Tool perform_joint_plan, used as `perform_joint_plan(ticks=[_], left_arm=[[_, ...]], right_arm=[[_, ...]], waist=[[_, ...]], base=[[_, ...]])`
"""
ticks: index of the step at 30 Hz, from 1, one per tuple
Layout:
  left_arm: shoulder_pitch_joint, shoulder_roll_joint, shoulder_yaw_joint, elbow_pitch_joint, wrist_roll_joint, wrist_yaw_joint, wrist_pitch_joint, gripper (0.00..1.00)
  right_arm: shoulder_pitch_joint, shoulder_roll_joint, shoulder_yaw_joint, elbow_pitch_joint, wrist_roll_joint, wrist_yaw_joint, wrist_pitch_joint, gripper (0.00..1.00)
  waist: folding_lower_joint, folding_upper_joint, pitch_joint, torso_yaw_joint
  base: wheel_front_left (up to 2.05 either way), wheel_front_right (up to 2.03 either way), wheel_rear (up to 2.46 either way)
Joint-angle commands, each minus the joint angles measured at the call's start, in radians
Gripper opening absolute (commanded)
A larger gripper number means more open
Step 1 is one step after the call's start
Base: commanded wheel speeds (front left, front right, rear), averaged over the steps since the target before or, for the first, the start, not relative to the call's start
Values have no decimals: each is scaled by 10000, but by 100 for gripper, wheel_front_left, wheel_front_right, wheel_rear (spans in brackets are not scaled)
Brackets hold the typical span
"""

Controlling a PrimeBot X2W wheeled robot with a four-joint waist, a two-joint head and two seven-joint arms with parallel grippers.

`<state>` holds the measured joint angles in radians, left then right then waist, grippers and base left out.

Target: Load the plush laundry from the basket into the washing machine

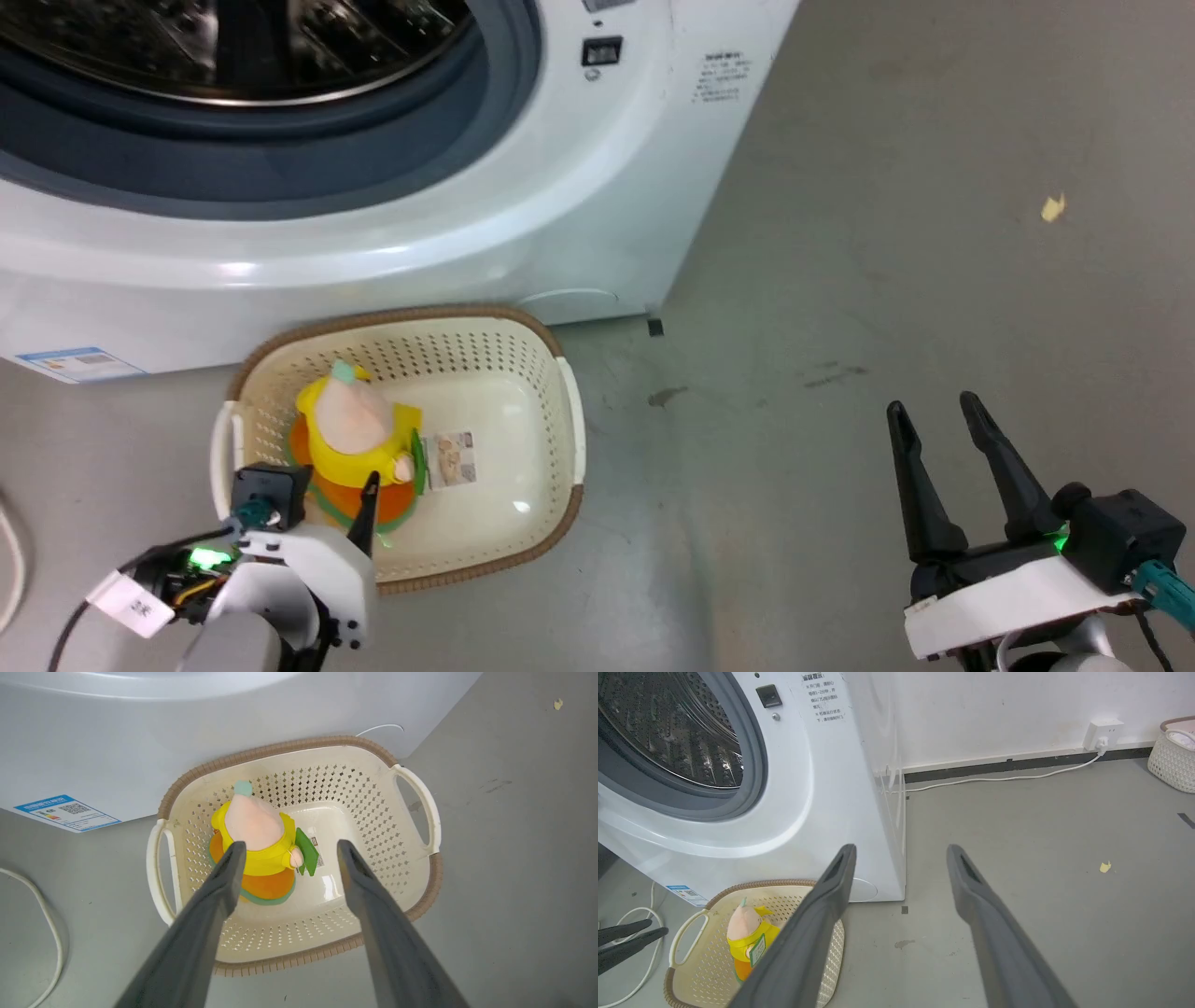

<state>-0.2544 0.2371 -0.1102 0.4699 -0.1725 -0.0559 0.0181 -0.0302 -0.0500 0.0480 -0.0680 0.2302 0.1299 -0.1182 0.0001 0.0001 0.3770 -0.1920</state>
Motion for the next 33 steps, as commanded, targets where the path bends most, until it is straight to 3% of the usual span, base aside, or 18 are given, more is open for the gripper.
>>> perform_joint_plan(ticks=[1, 17, 23, 33], left_arm=[[-326, 209, -56, 328, -128, -52, 41, 100], [-1910, 1076, -541, 1596, -409, 6, 753, 100], [-2518, 1561, -539, 2206, -693, 351, 999, 100], [-3126, 2147, -642, 2944, -1065, 534, 1306, 100]], right_arm=[[-192, -1, 89, -124, 174, 5, -113, 100], [-436, -2, 841, -483, 1019, 6, -425, 100], [-497, -2, 1204, -688, 1468, 6, -571, 100], [-405, -2, 1304, -756, 1963, 6, -758, 100]], waist=[[-1, -1, 296, -207], [-1, -1, 1766, -897], [-1, -1, 2442, -1324], [-1, -1, 3278, -1648]], base=[[0, 0, 0], [0, 0, 0], [0, 0, 0], [0, 0, 0]])
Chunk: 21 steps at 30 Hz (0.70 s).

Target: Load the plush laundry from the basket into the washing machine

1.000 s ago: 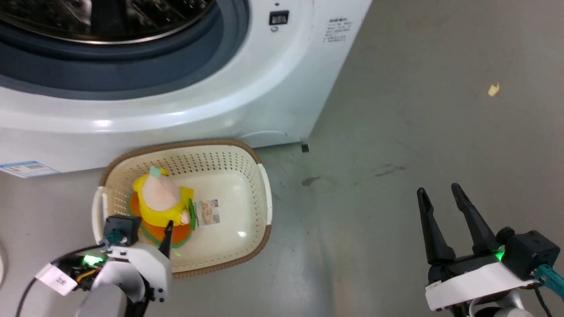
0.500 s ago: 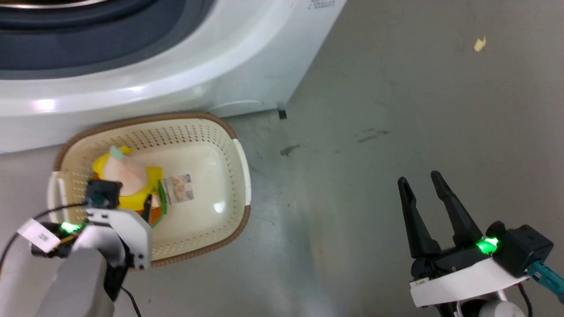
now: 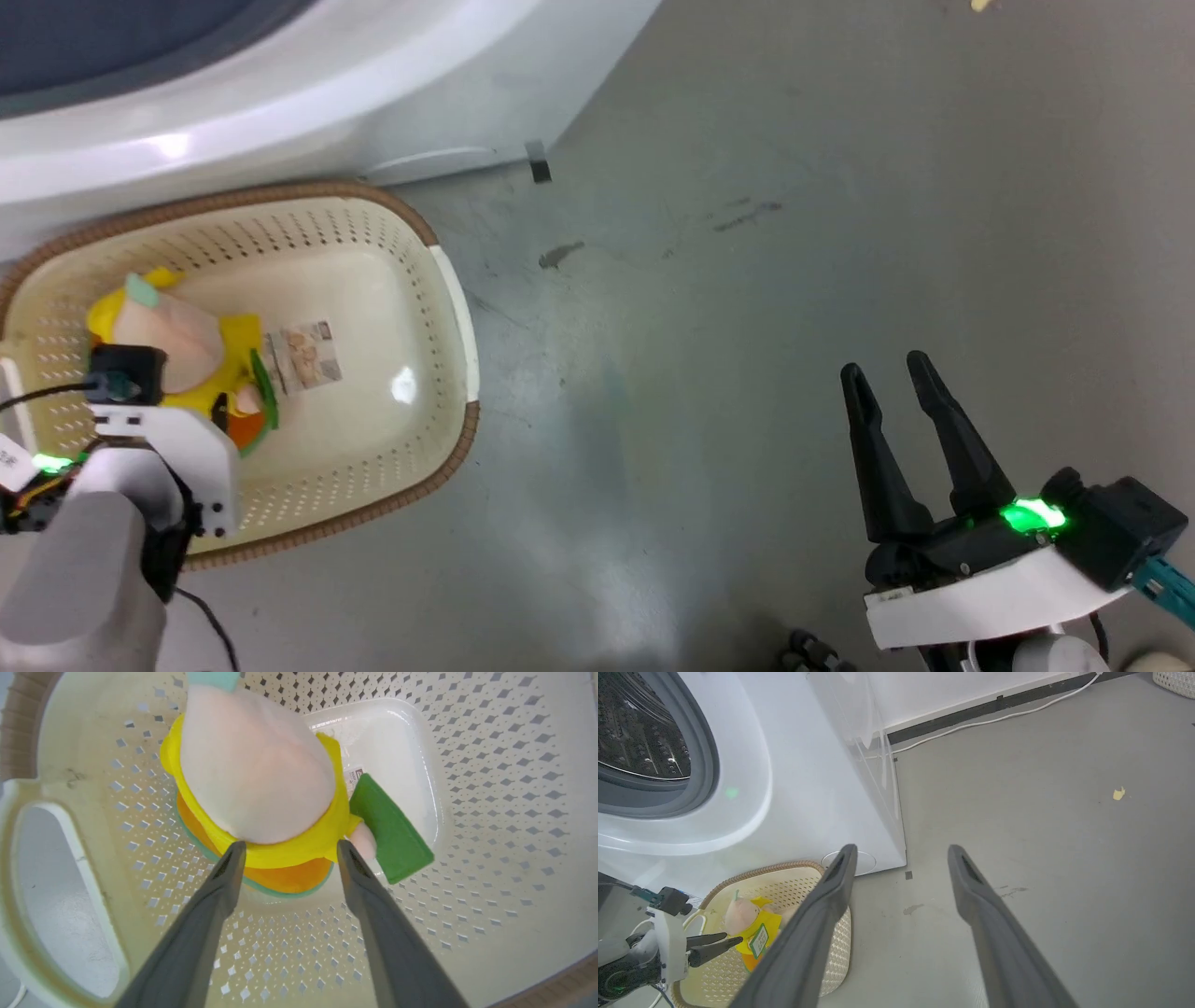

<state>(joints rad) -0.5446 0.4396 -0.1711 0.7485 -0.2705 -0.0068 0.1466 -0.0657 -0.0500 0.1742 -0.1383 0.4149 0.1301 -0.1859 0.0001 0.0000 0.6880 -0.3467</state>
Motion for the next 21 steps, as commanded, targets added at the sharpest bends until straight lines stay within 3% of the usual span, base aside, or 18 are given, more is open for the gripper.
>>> perform_joint_plan(ticks=[1, 17, 18, 19, 20, 21], left_arm=[[-297, 199, -45, 215, -113, 72, 5, 100], [-1550, 1000, -484, 1199, -630, 156, 1, 100], [-1605, 1043, -502, 1254, -670, 167, -65, 58], [-1663, 1099, -504, 1306, -720, 175, -155, 8], [-1722, 1157, -496, 1365, -778, 185, -249, 0], [-1783, 1217, -496, 1433, -833, 185, -329, 0]], right_arm=[[-47, -2, 55, -56, 187, 4, -101, 100], [-167, -2, 351, -162, 1117, 5, -435, 100], [-179, -2, 355, -172, 1174, 5, -455, 100], [-187, -2, 362, -185, 1229, 5, -476, 100], [-191, -2, 375, -200, 1280, 5, -497, 100], [-197, -2, 387, -211, 1331, 5, -518, 100]], waist=[[-1, 0, 261, -134], [-1, 0, 1607, -714], [-1, 0, 1677, -754], [-1, 0, 1749, -794], [-1, 0, 1822, -835], [-1, 0, 1896, -876]], base=[[0, 0, 0], [0, 0, 0], [0, 0, 0], [0, 0, 0], [0, 0, 0], [0, 0, 0]])
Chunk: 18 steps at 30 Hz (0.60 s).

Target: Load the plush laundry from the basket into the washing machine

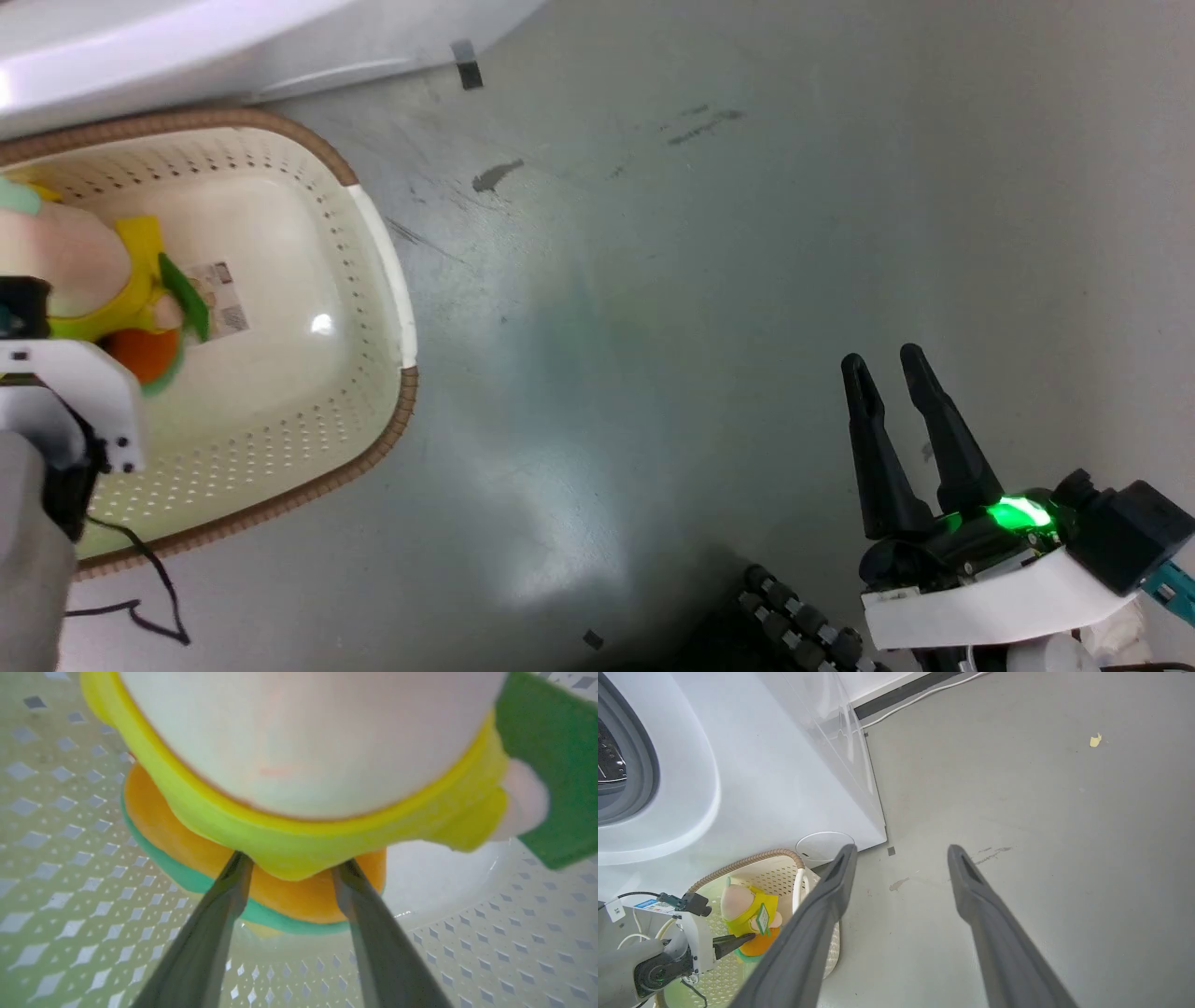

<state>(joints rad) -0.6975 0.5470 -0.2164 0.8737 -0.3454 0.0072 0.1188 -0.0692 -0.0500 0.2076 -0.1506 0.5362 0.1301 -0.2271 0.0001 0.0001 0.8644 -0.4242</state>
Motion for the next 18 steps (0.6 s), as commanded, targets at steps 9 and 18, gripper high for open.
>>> perform_joint_plan(ticks=[9, 18], left_arm=[[-648, 566, -110, 976, -618, -62, -522, 0], [-338, -351, -370, 1560, -925, -283, -1336, 0]], right_arm=[[-474, -2, 340, -76, 611, 6, -292, 100], [-592, -3, -171, 233, 164, 6, -346, 100]], waist=[[-1, -1, 622, -511], [-1, -1, -739, 139]], base=[[0, 0, 0], [0, 0, 0]])
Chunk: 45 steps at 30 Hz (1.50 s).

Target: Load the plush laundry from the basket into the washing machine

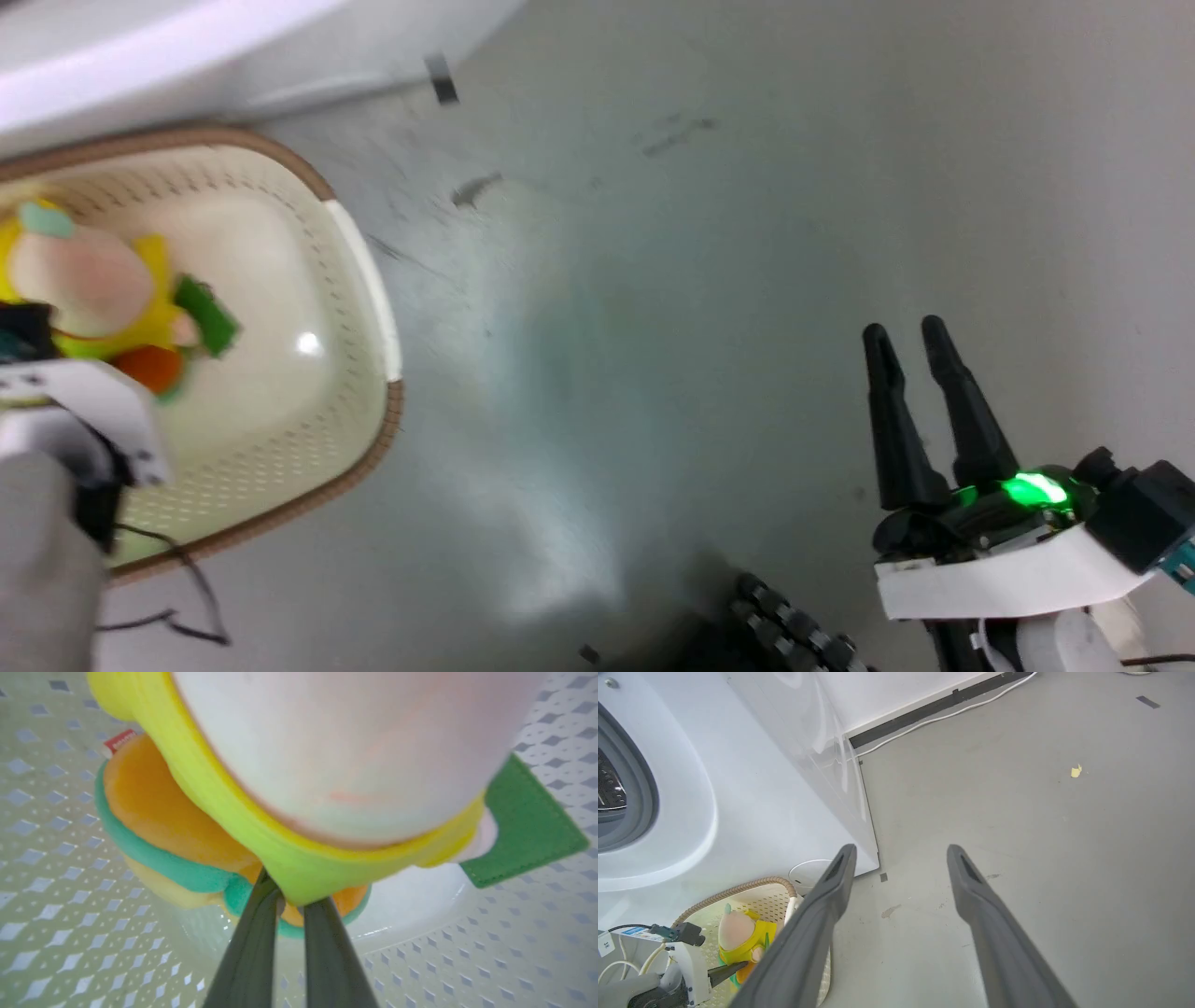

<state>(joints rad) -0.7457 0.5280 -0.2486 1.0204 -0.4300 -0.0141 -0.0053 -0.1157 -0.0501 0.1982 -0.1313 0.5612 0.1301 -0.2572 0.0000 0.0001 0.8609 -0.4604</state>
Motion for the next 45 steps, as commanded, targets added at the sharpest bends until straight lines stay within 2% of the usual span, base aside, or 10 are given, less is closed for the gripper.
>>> perform_joint_plan(ticks=[1, 9, 16, 19, 25, 30, 31, 35, 41, 45], left_arm=[[195, -352, -51, 157, -145, -135, -262, 0], [915, -1819, -255, 699, -549, -806, -1766, 0], [2085, -2504, -322, 493, -887, -1099, -2510, 0], [2588, -2611, -314, -283, -793, -1129, -2555, 0], [3979, -2838, 462, -3090, -276, -1024, -2562, 0], [5020, -3218, 1316, -5451, 258, -883, -2563, 0], [5020, -3218, 1316, -5451, 258, -883, -2563, 0], [5371, -3620, 2014, -7388, 647, -935, -2564, 0], [4875, -3805, 2630, -8785, 930, -1023, -2564, 0], [3943, -3621, 3038, -9074, 1129, -1051, -2564, 0]], right_arm=[[-115, -1, -177, 98, -167, 6, -45, 100], [273, -1, -721, 686, -1094, 6, -45, 100], [846, -1, -1077, 1058, -1819, 6, -45, 100], [1155, -1, -1295, 1141, -2036, 6, -45, 100], [1563, -1, -1484, 1193, -2299, 6, -45, 100], [1772, -1, -1484, 1181, -2390, 6, -45, 100], [1772, -1, -1484, 1181, -2390, 6, -45, 100], [1799, -1, -1408, 1039, -2415, 6, -45, 100], [1554, -1, -1130, 884, -2458, 6, -45, 100], [1284, -1, -1070, 768, -2355, 6, -45, 100]], waist=[[0, -1, -979, 632], [0, -1, -3382, 1699], [0, -1, -5225, 2395], [0, -1, -5774, 2671], [0, -1, -6547, 3013], [0, -1, -6822, 3074], [0, -1, -6822, 3074], [0, -1, -6529, 2982], [0, -1, -5621, 2734], [0, -1, -4741, 2511]], base=[[0, 0, 0], [0, 0, 0], [0, 0, 0], [0, 0, 0], [0, 0, 0], [0, 0, 0], [0, 0, 0], [0, 0, 0], [0, 0, 0], [0, 0, 0]])
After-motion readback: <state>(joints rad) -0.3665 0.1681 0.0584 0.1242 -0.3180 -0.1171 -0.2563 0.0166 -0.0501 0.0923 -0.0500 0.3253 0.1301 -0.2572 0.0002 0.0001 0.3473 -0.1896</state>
